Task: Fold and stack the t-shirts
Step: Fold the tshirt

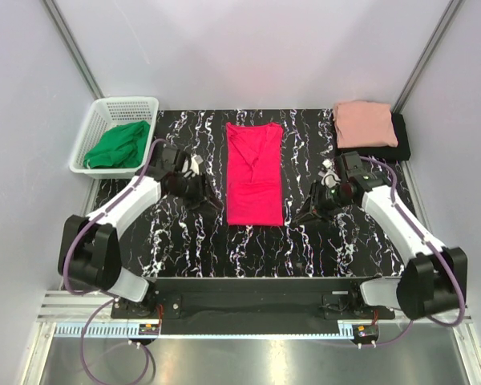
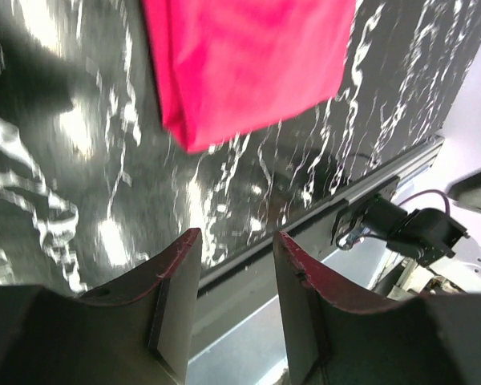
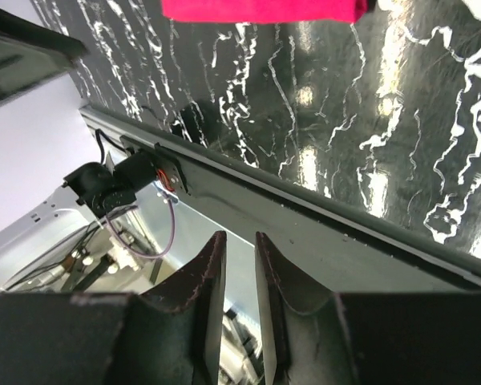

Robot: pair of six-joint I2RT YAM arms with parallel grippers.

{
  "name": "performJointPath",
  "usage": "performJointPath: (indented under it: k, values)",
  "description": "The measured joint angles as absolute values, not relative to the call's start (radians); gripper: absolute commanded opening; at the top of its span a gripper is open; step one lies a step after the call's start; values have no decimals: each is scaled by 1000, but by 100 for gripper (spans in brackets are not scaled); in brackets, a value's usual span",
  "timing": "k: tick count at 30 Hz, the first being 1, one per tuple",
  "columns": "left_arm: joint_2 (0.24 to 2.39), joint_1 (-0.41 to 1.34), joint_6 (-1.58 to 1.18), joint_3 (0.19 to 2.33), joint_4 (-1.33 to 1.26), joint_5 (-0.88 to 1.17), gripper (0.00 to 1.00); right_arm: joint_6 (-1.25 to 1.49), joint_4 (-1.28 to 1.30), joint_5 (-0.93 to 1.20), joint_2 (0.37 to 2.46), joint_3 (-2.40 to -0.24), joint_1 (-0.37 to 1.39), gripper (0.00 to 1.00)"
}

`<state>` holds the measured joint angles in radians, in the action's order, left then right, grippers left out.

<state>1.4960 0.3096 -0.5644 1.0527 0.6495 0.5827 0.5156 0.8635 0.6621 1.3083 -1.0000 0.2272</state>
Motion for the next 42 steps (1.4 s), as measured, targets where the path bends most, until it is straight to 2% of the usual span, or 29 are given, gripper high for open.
performJointPath:
  k: [6,10,14,21,26,27,28,29,34,36,37,42]
  values:
    - [1340,334,-609,935,673,567,47,560,927,626,1131,-1000,262,28]
    - [1159,358,-646,883,719,542,56,592,991,619,1028,-986,283,29]
    - [1041,368,-668,876,740,506,56,631,999,629,971,-956,284,31]
    - [1195,408,-672,841,729,488,60,635,986,656,1070,-931,289,33]
    - [1137,411,-683,763,715,490,62,643,977,675,1000,-847,289,34]
    - [1130,411,-685,748,702,494,63,651,968,679,986,-822,289,36]
    - [1131,411,-687,733,687,498,63,658,951,683,974,-796,289,42]
    - [1140,410,-689,721,671,502,63,666,941,683,971,-775,290,43]
    - [1274,410,-678,717,606,533,62,654,889,700,1102,-789,291,37]
    - [1328,410,-666,731,598,548,62,640,867,698,1171,-815,292,41]
    - [1356,410,-656,741,595,557,62,635,858,697,1187,-828,292,47]
    - [1433,410,-616,791,558,601,63,623,793,703,1198,-860,292,49]
